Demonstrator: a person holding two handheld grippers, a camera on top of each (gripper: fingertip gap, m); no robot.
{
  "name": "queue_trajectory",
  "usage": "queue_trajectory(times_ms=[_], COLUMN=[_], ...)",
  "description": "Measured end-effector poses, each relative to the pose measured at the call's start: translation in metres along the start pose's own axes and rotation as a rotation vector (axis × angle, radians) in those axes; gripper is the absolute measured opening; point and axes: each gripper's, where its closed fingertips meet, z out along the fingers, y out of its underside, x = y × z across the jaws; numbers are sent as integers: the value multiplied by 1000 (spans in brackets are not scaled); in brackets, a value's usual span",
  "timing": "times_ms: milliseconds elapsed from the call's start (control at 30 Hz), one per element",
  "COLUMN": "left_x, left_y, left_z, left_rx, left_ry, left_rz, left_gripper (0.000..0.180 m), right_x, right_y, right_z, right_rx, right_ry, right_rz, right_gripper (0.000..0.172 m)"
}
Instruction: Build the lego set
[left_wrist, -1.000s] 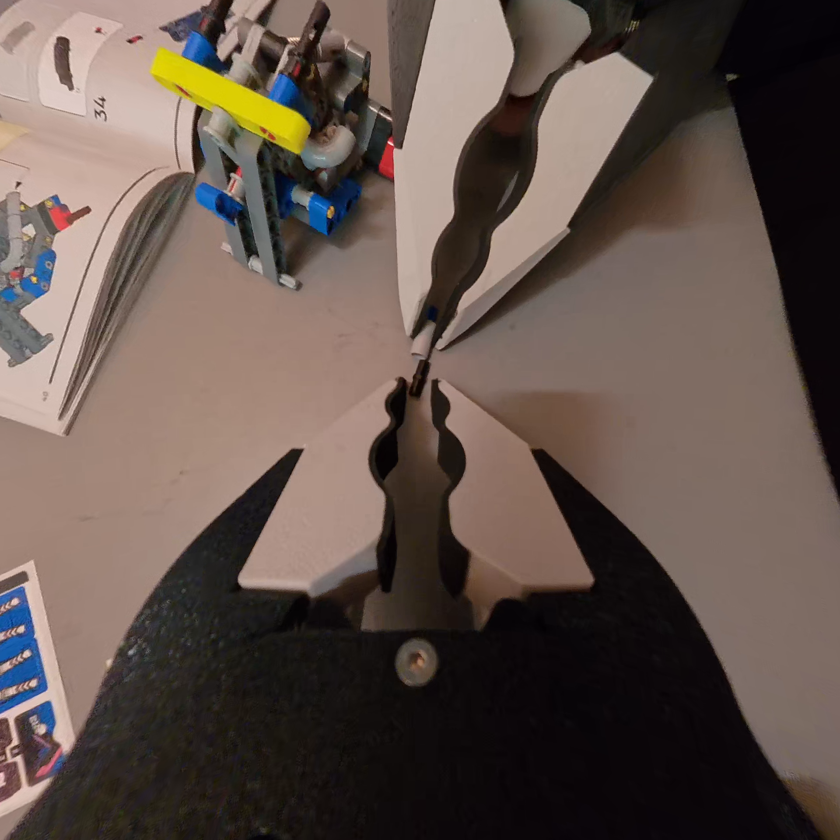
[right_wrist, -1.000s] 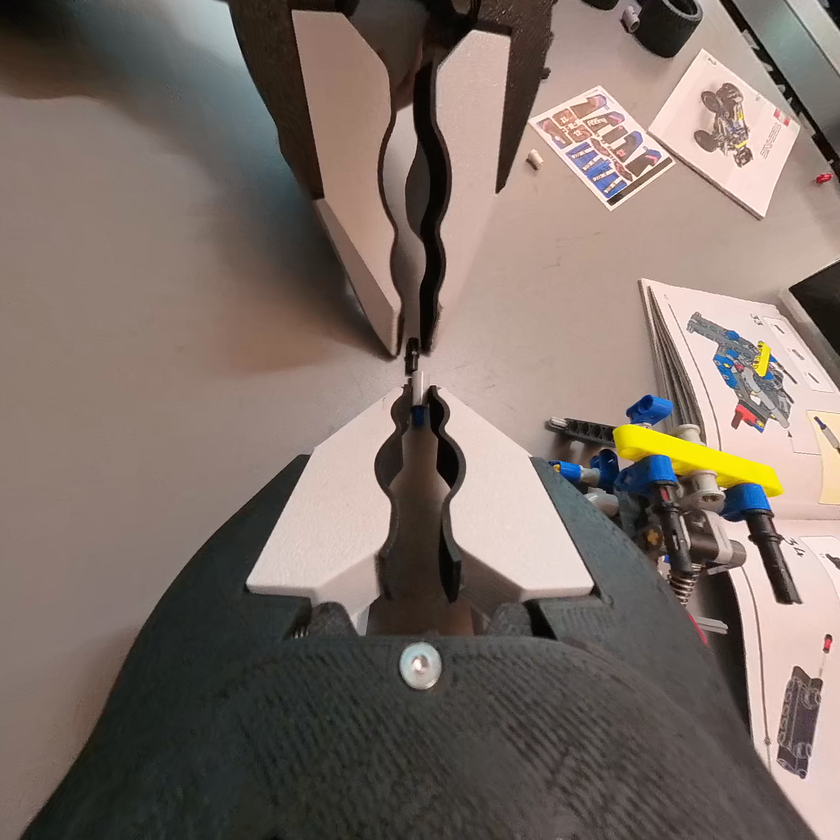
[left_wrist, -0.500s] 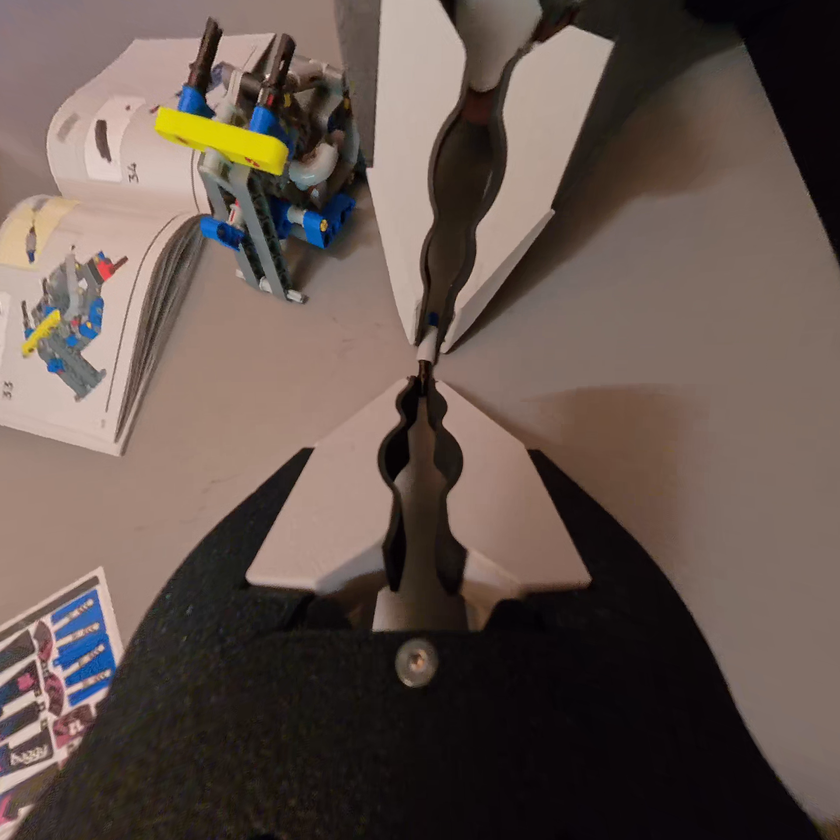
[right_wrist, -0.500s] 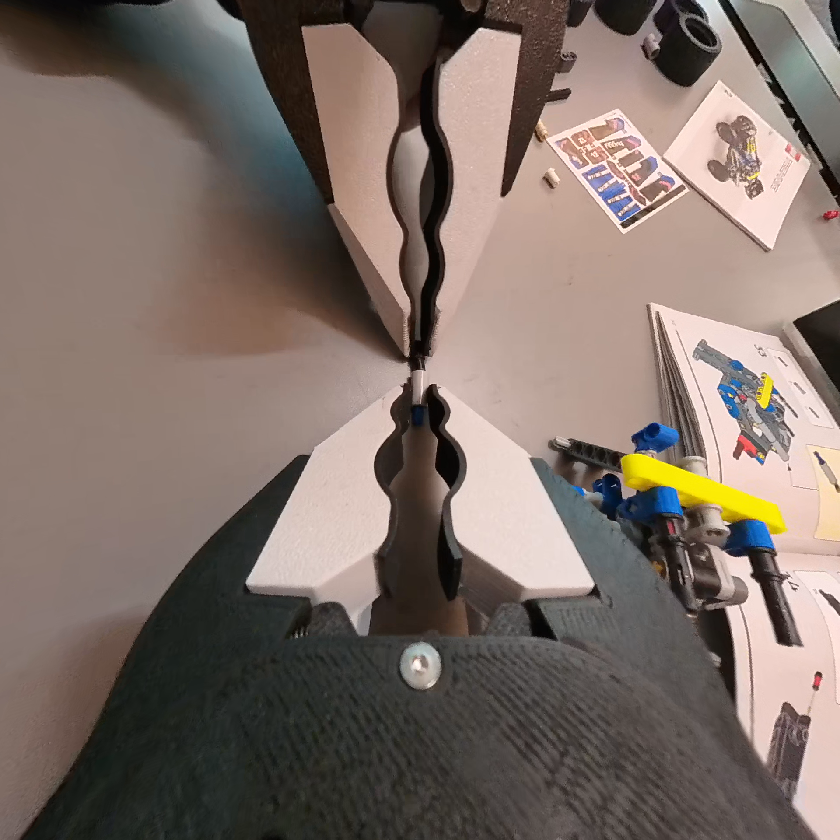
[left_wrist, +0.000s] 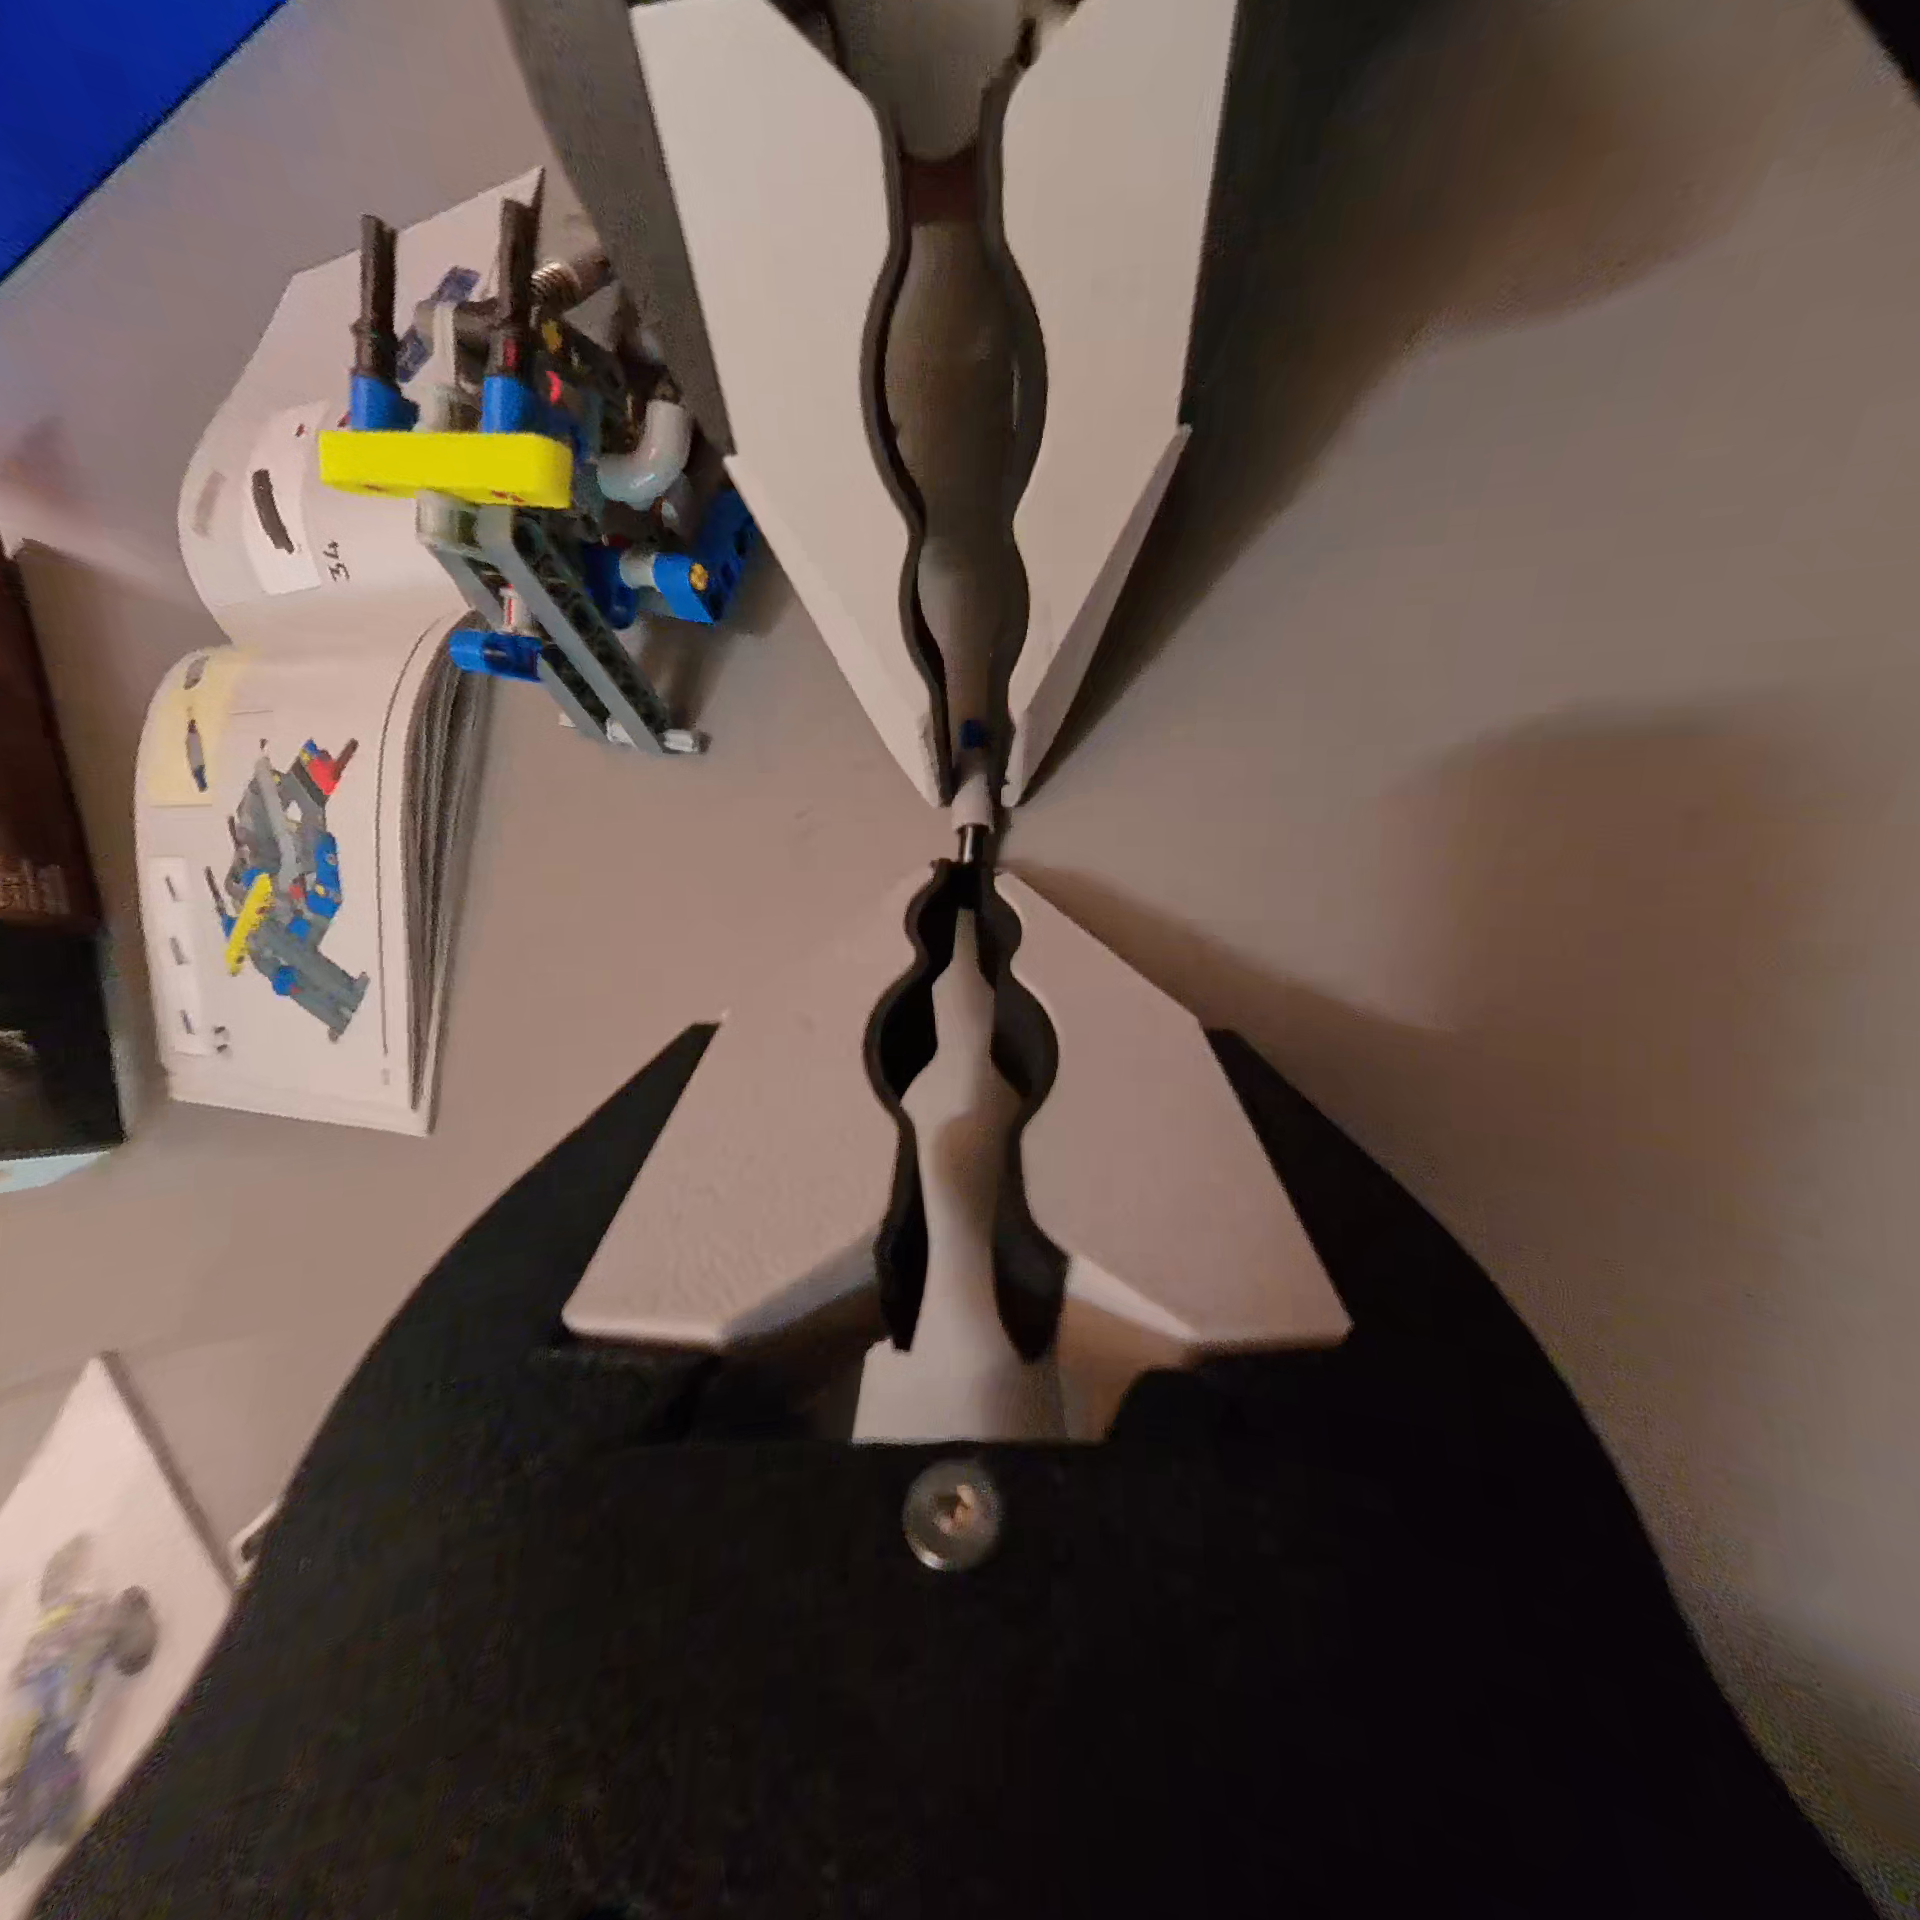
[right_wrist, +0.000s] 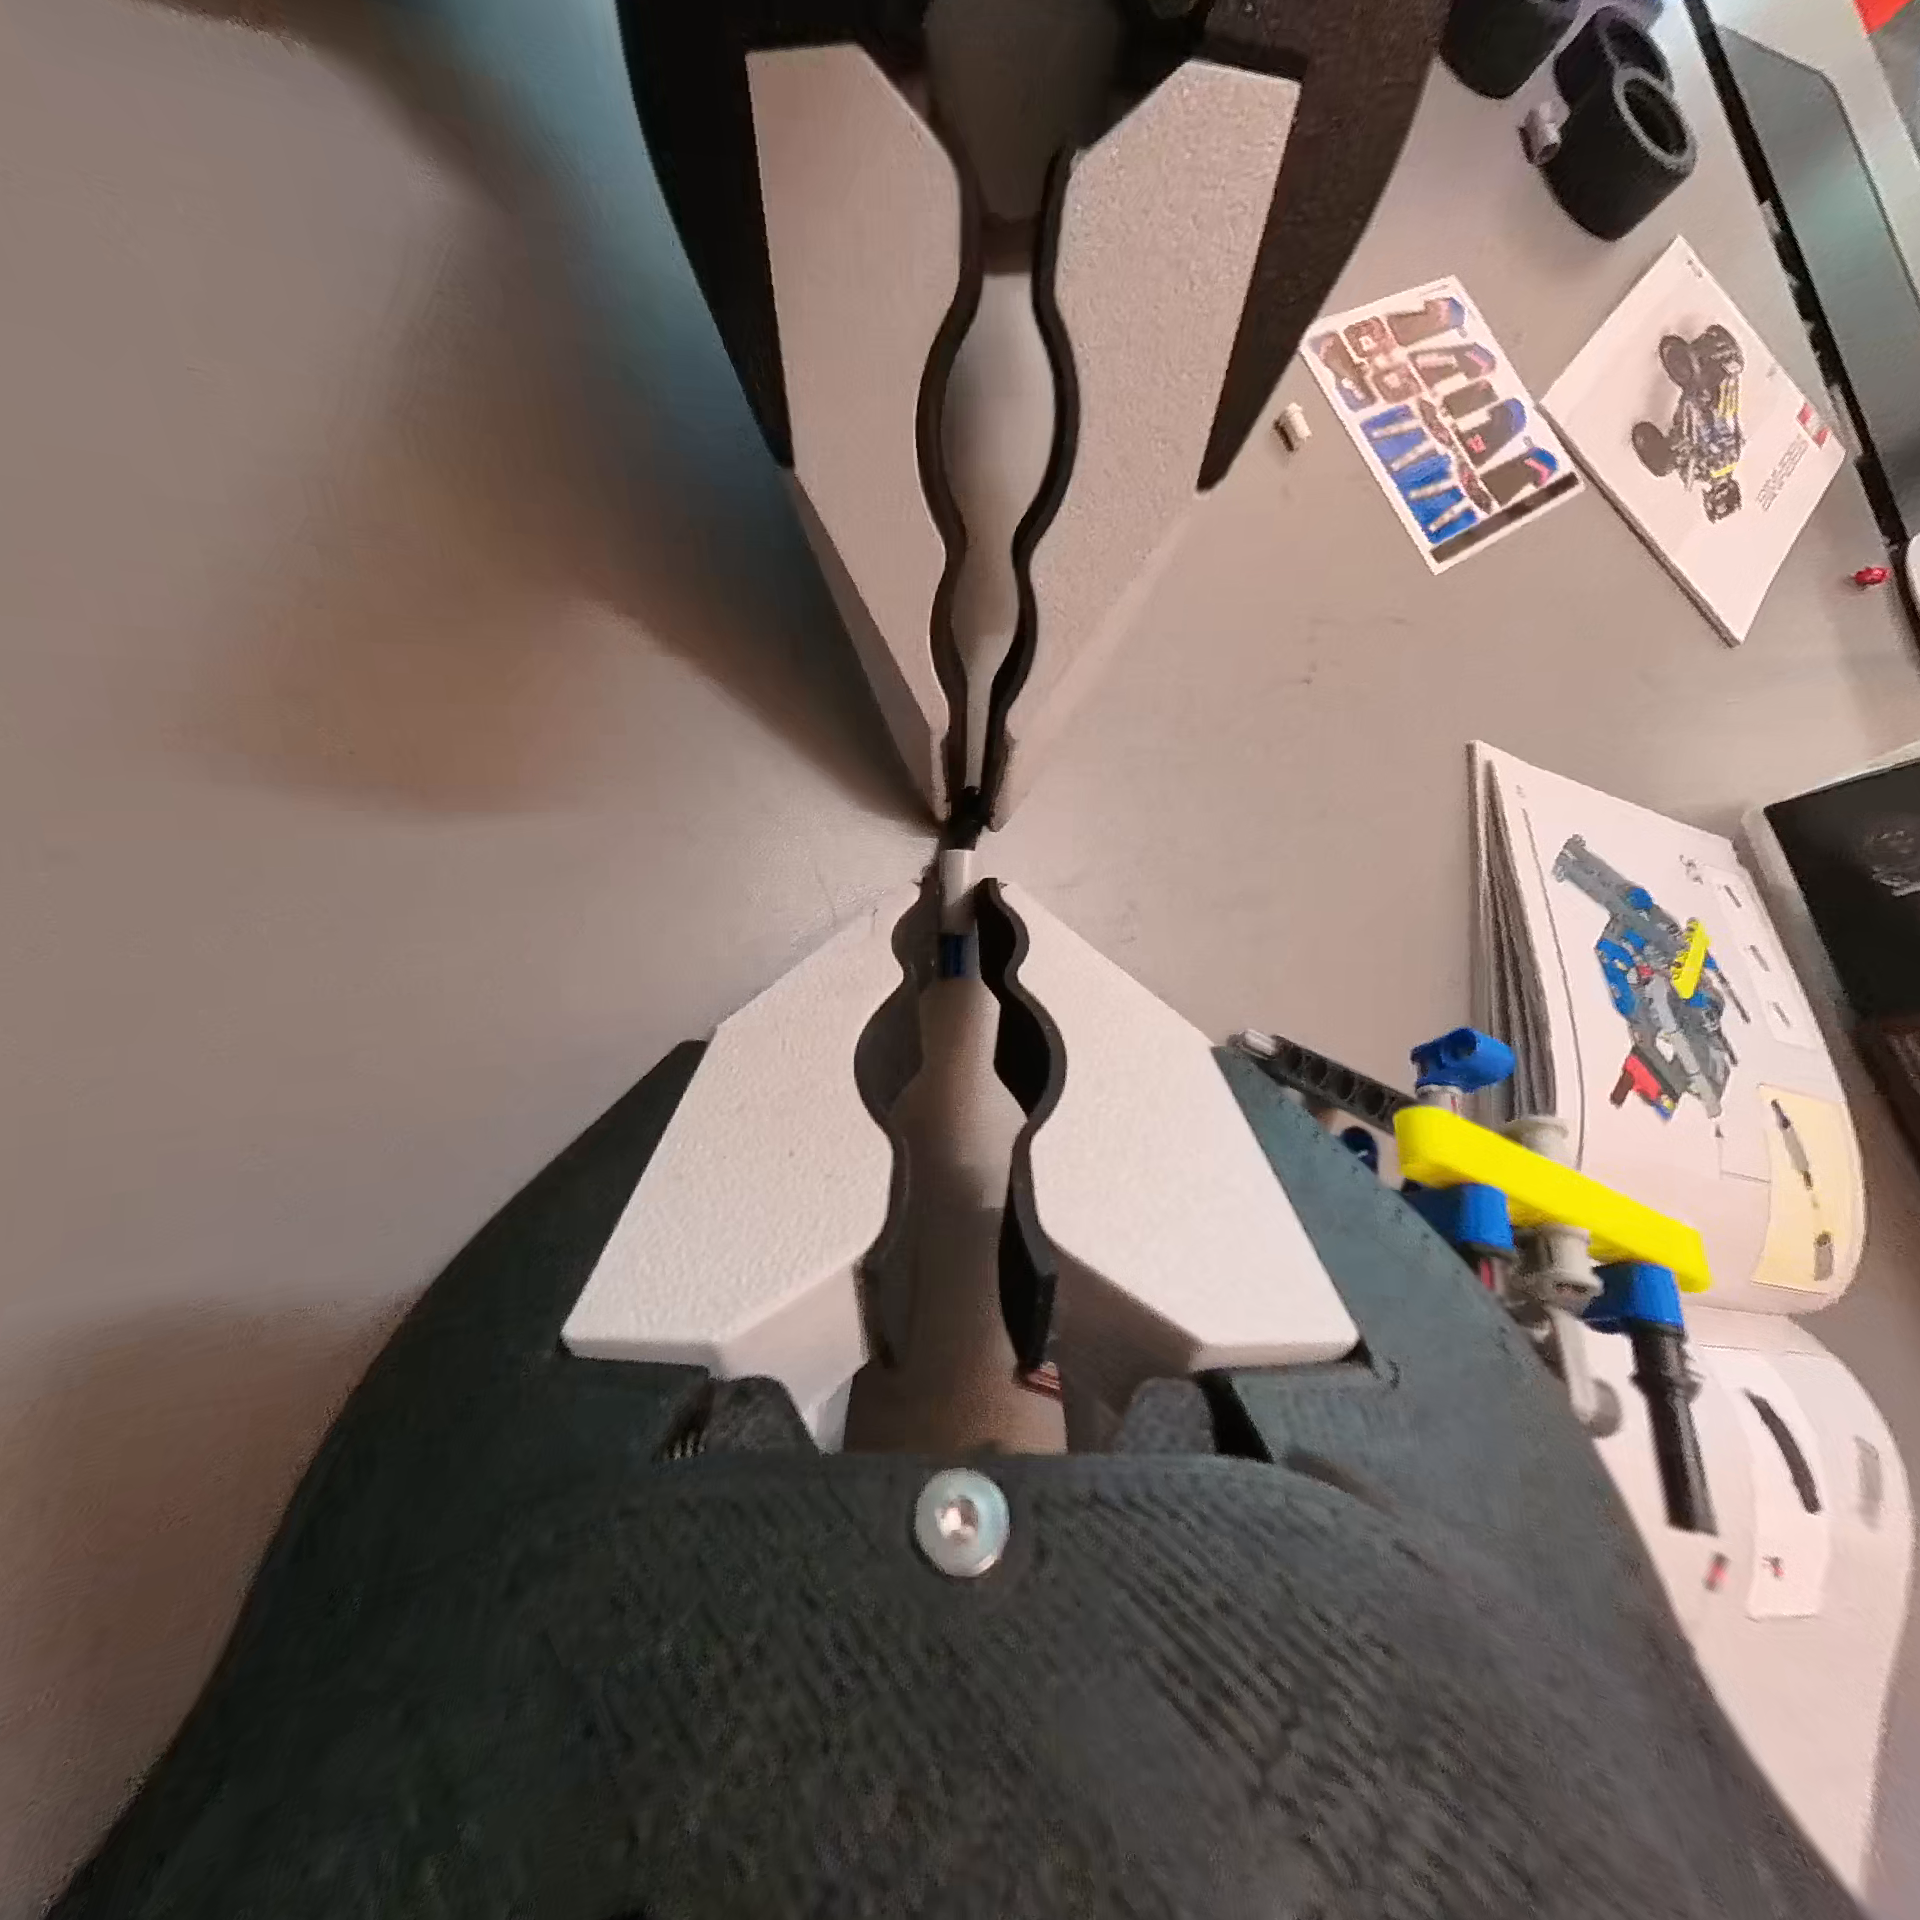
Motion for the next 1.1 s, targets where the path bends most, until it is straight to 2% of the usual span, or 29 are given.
queue_trajectory(times_ms=[200, 267, 333, 400, 567, 667, 733, 800, 867, 967, 1100], left_x=[1, 3, 9, 12, 10, 6, 9, 11, 11, 13, 13], left_y=[2, 3, 2, 1, 2, 4, 3, 5, 6, 6, 6], left_z=[-3, -3, -3, -4, -5, -5, -7, -8, -7, -8, -9], left_rx=[-229, -222, -151, -99, -81, -210, -229, -208, -125, -6, 63], left_ry=[-37, -3, 72, 122, 83, -72, -82, -64, -50, 21, 36], left_rz=[72, -120, -318, -428, -432, -213, -187, -230, -303, -444, -493], left_gripper=[0, 0, 0, 0, 0, 0, 0, 1, 1, 1, 3], right_x=[0, 0, -2, -4, -2, -1, -3, -6, -5, -6, -4], right_y=[-2, -2, -3, -5, -6, -6, -5, -7, -7, -9, -7], right_z=[2, 2, 2, 2, 4, 5, 3, 4, 5, 5, 3], right_rx=[-89, -97, -78, -75, -96, -144, -158, -140, -106, 14, 64], right_ry=[49, 76, 73, 72, 81, 89, 73, 46, 35, 2, -11], right_rz=[-35, -31, -5, -21, -66, -116, -125, -63, -19, 54, 114], right_gripper=[5, 5, 5, 5, 5, 5, 6, 6, 6, 6, 7])
